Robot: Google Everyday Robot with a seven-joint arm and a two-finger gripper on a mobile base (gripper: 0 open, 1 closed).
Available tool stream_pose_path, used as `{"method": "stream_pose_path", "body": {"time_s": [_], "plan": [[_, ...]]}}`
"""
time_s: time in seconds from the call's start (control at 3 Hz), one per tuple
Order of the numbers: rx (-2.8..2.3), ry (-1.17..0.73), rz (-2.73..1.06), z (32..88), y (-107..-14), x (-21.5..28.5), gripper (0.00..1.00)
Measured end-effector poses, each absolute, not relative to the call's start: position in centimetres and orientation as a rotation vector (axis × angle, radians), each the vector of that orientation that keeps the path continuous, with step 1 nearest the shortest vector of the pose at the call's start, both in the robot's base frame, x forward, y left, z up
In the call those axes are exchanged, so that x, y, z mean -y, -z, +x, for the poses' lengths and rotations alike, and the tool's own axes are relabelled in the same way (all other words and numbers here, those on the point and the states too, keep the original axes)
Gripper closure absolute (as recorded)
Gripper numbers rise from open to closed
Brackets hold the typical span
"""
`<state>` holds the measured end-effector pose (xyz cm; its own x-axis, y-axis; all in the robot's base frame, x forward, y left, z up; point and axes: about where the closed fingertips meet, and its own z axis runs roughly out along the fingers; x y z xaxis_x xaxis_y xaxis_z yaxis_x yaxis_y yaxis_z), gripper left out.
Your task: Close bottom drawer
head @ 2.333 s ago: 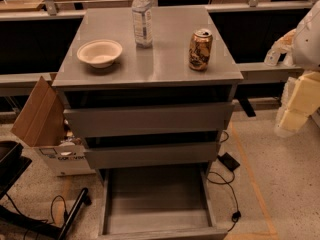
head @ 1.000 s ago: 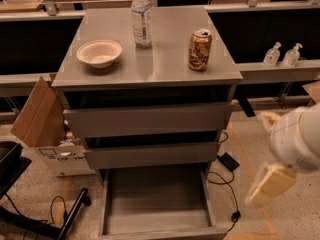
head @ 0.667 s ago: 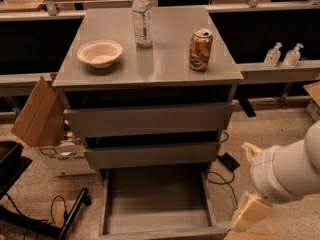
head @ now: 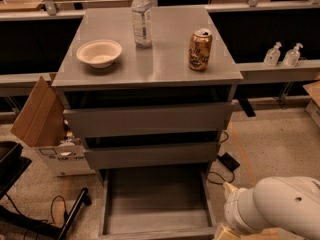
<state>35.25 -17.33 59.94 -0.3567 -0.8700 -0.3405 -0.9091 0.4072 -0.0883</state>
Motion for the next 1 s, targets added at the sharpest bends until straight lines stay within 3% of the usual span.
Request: {"method": "stream_pose_path", "body": {"time_s": [1.0], "plan": [[-2.389, -0.127, -1.48, 35.6, -57.6, 16.9, 0.0]]}}
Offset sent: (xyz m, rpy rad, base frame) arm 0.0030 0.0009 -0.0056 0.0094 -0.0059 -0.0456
